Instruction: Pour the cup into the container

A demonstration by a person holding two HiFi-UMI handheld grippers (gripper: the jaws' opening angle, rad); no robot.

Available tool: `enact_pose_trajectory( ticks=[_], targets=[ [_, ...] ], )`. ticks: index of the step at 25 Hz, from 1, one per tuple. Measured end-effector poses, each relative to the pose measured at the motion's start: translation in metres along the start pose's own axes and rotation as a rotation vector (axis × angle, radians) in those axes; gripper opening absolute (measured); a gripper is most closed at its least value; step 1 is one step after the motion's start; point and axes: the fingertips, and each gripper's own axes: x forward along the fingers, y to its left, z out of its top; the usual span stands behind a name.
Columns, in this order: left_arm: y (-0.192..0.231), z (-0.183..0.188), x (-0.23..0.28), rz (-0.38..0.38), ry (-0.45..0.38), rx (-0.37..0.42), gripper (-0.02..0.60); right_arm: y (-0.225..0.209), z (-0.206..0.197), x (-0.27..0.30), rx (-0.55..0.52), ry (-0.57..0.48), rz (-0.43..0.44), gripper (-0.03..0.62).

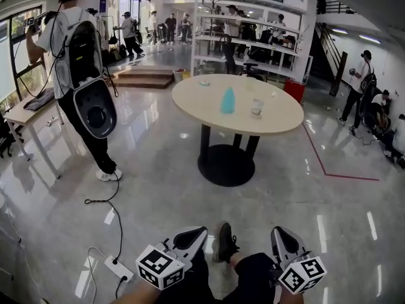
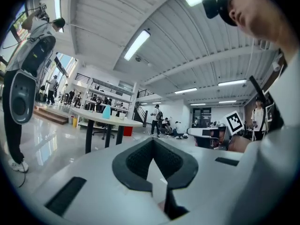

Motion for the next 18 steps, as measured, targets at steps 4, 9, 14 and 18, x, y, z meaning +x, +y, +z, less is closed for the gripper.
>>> enact_pose_trajectory(
  ticks=[4,9,14,18],
  targets=[
    [0.051,0.018,0.06,-0.028,0.001,0.005,-0.008,-0.038,0.004,0.062,0.001,0.007,-0.03,0.005],
    [0.124,0.037,0.121,-0.018,-0.007,0.028,-0.008,-0.076,0.012,0.154,-0.003,-0.007,-0.028,0.005],
    [0.209,0.054,0.17,0.02,-0.014,0.03,-0.008,-0.109,0.019,0.251,0.005,-0.029,-0.022,0.005],
    [0.262,0.065,0.198,0.023,-0.016,0.017,-0.008,-0.117,0.024,0.306,-0.015,-0.028,-0.029,0.005]
  ],
)
